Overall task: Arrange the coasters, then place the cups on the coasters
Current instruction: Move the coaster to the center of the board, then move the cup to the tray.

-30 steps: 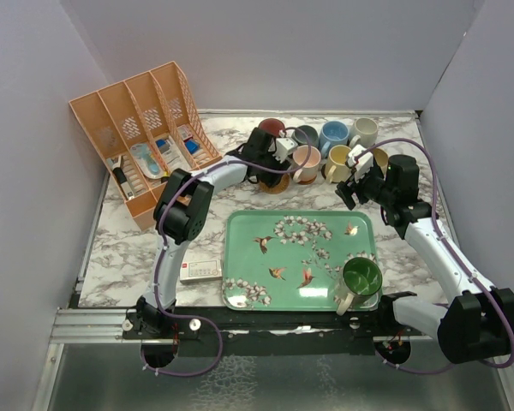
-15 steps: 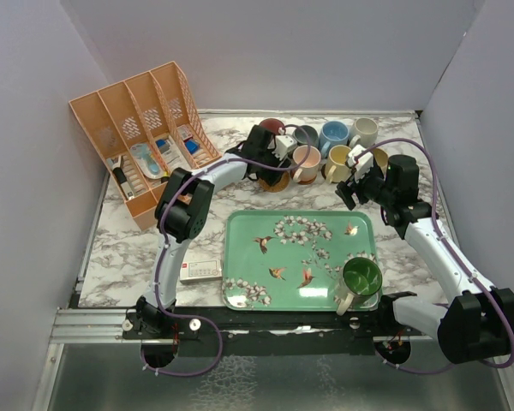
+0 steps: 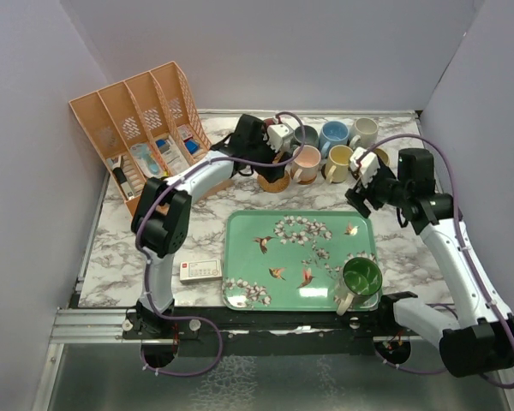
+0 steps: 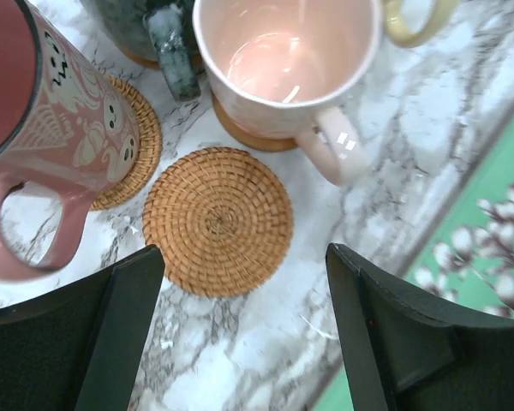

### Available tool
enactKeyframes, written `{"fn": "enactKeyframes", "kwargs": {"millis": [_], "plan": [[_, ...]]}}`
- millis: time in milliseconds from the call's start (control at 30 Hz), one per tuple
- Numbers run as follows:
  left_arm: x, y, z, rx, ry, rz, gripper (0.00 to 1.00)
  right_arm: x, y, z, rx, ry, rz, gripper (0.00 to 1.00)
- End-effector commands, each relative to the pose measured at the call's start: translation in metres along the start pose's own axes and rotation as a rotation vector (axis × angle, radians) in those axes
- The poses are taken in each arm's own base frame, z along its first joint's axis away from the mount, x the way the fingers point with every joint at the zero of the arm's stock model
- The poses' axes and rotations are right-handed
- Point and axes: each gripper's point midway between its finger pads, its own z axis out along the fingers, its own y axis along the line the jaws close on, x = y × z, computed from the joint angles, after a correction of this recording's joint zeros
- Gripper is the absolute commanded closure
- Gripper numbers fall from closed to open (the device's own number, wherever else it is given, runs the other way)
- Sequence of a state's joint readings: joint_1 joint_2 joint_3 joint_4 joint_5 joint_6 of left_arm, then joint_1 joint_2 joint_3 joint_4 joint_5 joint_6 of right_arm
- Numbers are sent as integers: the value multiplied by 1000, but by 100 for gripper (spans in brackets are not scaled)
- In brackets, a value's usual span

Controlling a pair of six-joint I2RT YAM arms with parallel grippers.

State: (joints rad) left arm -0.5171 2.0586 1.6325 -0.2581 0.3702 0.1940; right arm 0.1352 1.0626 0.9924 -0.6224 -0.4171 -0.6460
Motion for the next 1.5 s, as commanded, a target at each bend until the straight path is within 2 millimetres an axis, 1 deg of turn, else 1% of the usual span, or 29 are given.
{"fn": "enactKeyframes", "kwargs": {"millis": [0, 67, 133, 267, 433, 533, 667, 833, 967, 1100, 1267, 1367, 1433, 1467], "plan": [[-31, -24, -46, 53, -108, 75, 19, 32, 43, -46, -169, 182, -67, 25], [-31, -26, -58, 39, -122, 111, 19, 44, 58, -57, -224, 227, -83, 25], [-29, -26, -68, 19, -124, 143, 19, 52, 71, -64, -273, 245, -87, 25], [-24, -24, -81, -18, -117, 184, 17, 70, 92, -67, -349, 279, -70, 25], [-19, -23, -84, -36, -107, 187, 16, 96, 110, -65, -417, 344, -45, 25], [-18, -21, -83, -41, -105, 178, 16, 104, 114, -60, -440, 360, -42, 26], [-19, -19, -81, -52, -104, 176, 16, 112, 119, -53, -472, 372, -29, 32], [-18, -17, -80, -58, -100, 175, 16, 113, 121, -41, -480, 344, -7, 44], [-17, -16, -82, -67, -99, 189, 16, 112, 125, -35, -501, 327, 6, 54], [-19, -10, -83, -96, -93, 217, 16, 111, 122, -30, -486, 328, 15, 65], [-24, -7, -89, -116, -100, 237, 16, 98, 118, -27, -465, 290, 30, 81], [-24, -8, -92, -118, -101, 240, 16, 85, 116, -24, -451, 234, 43, 85], [-20, -9, -90, -115, -93, 236, 16, 82, 111, -20, -426, 226, 41, 88], [-23, -9, -95, -120, -104, 241, 16, 82, 106, -16, -405, 228, 45, 90]]}}
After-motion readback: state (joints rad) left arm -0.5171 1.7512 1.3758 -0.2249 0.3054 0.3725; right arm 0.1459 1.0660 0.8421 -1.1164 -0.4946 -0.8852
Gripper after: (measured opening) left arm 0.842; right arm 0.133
